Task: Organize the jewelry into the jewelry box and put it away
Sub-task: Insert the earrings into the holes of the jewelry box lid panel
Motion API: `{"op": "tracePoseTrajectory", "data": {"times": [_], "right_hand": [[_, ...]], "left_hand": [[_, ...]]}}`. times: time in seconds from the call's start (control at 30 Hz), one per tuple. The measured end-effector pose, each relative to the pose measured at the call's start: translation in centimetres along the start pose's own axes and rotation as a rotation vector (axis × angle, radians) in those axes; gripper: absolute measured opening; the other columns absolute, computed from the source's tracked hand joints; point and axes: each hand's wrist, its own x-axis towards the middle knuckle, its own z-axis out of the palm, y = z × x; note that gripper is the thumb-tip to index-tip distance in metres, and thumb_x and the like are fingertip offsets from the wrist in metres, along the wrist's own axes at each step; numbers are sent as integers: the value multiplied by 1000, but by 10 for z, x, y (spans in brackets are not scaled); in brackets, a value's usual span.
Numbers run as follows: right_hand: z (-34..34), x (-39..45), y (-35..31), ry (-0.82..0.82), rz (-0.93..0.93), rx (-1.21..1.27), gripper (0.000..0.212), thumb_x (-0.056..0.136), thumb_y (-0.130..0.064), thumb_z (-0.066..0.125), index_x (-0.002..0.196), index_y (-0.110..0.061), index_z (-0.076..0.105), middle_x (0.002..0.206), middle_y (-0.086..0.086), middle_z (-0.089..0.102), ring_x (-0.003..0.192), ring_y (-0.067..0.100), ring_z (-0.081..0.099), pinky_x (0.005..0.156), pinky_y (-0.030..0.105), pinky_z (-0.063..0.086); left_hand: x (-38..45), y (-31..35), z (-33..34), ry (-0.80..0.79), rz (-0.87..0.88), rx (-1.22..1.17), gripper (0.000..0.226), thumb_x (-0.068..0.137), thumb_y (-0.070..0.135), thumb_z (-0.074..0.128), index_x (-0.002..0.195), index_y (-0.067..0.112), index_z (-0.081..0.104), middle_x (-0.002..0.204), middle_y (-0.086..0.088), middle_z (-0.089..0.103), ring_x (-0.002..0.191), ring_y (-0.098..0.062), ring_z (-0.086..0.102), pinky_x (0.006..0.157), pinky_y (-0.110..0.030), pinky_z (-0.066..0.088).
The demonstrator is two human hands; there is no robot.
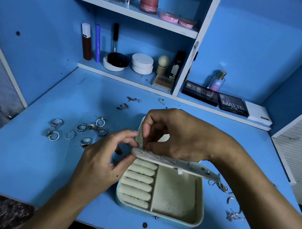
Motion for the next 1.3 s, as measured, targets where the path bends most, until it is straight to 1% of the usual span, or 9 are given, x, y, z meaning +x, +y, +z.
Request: {"op": "tracePoseTrajectory", "data": {"times": [0.17,0.57,0.73,0.83,0.93,1.03,1.1,1.2,1.3], "right_hand": [[-2,3,-3,-22,-1,-58,23,83,-7,73,86,-25,59,85,-7,73,80,11,70,79,37,59],[-3,5,-2,-27,-2,-79,27,82,-7,76,83,-25,56,87,-6,74,82,10,71,80,40,59],[-4,3,1,-20,0,21,19,85,-6,73,89,-18,60,88,-3,75,83,15,72,81,43,59],[-6,1,5,-15,25,136,12,90,-6,68,96,-14,61,98,1,72,86,17,73,78,42,61],[-13,-4,13,-2,75,347,10,96,-6,61,103,-12,59,111,8,70,94,21,74,83,36,61],[-21,-12,27,122,57,493,7,99,-6,56,103,-12,59,110,9,73,101,26,73,93,42,55],[-27,-18,40,243,28,620,4,100,-13,56,100,-13,60,107,12,74,104,30,71,97,48,54],[-32,-21,62,428,13,775,14,93,-25,54,97,-13,60,102,12,74,105,33,70,98,52,52],[-28,-23,84,577,7,808,22,99,-27,46,95,-13,62,104,14,73,109,30,69,101,56,49]], "left_hand": [[0,1,1,13,0,16,39,86,27,64,122,19,50,105,12,62,92,4,61,83,-12,47],[0,2,1,22,-8,10,40,86,28,65,122,21,49,105,14,62,92,10,58,81,-12,47],[0,0,2,22,-9,4,40,85,25,66,121,18,50,102,16,64,93,13,57,82,-10,45],[0,-1,1,37,32,30,24,86,22,64,109,16,59,96,10,69,88,8,58,82,-10,45],[6,1,1,46,65,32,10,89,22,63,96,15,62,89,2,70,83,3,59,78,-15,47],[14,2,2,42,21,46,20,87,29,65,91,9,67,89,13,65,86,16,53,79,-7,42],[19,2,1,19,-23,31,18,85,32,66,93,16,65,88,23,60,85,19,52,79,-3,39],[27,-1,1,-22,-82,-25,17,85,38,66,95,28,58,86,25,62,80,8,59,73,-9,44],[37,-2,3,-43,-151,-66,19,83,39,73,93,31,59,90,17,67,74,-4,63,69,-16,49]]}}
